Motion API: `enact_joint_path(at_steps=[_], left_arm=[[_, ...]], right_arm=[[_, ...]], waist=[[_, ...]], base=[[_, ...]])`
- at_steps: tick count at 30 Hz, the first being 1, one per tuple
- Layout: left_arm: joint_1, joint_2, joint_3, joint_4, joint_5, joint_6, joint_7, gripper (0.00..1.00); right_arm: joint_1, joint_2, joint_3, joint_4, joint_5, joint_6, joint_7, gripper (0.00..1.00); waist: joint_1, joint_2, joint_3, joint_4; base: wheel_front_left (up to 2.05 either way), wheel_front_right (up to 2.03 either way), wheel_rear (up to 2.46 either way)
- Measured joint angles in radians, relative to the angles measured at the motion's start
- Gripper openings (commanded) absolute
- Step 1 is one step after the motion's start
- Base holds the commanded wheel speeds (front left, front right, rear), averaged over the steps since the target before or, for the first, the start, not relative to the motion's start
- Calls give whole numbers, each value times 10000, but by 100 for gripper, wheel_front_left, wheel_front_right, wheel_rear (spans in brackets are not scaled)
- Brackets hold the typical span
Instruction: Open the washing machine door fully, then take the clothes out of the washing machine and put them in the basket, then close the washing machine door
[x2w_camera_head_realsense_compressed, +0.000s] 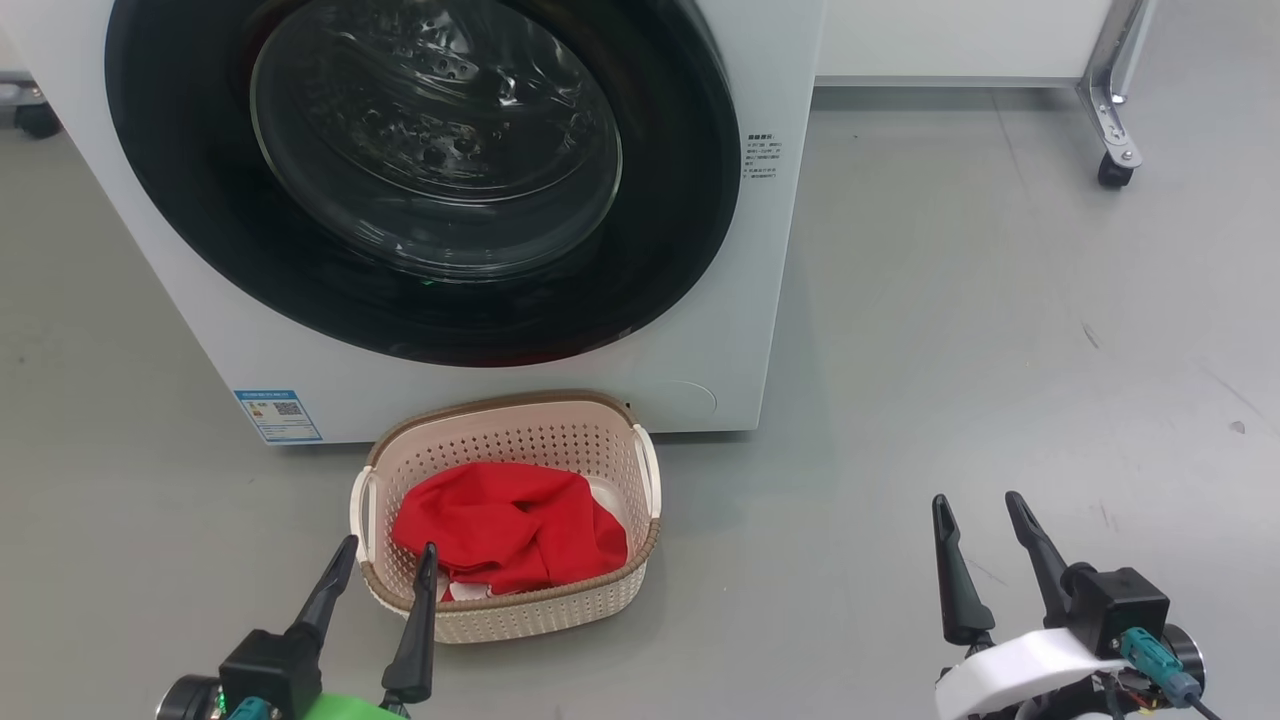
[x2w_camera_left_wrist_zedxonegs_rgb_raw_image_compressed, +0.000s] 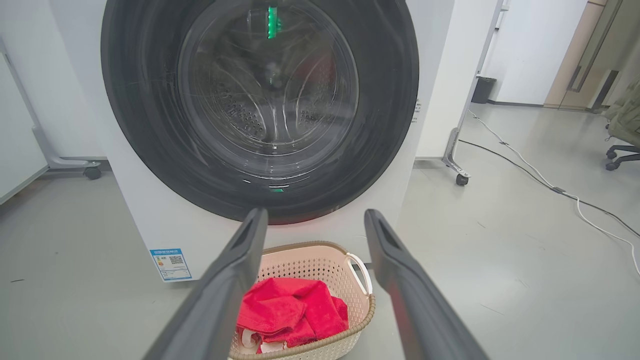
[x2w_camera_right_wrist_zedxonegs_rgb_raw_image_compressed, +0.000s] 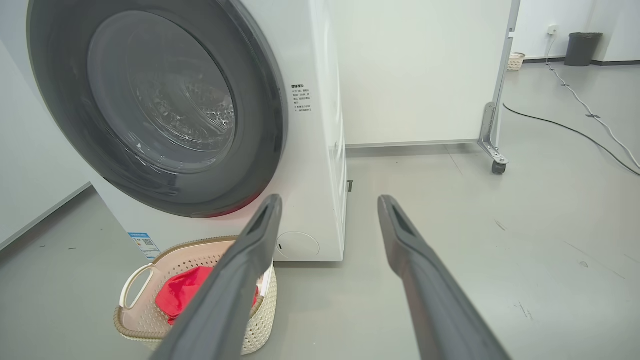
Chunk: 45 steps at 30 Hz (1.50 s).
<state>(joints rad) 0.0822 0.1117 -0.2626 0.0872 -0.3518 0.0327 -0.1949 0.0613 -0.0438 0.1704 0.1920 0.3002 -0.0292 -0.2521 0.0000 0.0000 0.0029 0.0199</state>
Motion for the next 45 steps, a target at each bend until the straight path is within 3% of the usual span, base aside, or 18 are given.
enact_joint_path(at_steps=[30, 31, 45], left_arm=[[185, 71, -46, -428, -2, 113, 194, 100], [193, 71, -38, -428, -2, 119, 194, 0], [514, -230, -295, 746, -198, 104, 194, 0]], right_arm=[[701, 23, 165, -642, -19, -247, 0, 100], [718, 25, 178, -642, -21, -247, 0, 0], [1163, 161, 286, 435, 213, -232, 15, 0]], waist=[[0, 0, 26, 21], [0, 0, 29, 24], [0, 0, 32, 18]], base=[[0, 0, 0], [0, 0, 0], [0, 0, 0]])
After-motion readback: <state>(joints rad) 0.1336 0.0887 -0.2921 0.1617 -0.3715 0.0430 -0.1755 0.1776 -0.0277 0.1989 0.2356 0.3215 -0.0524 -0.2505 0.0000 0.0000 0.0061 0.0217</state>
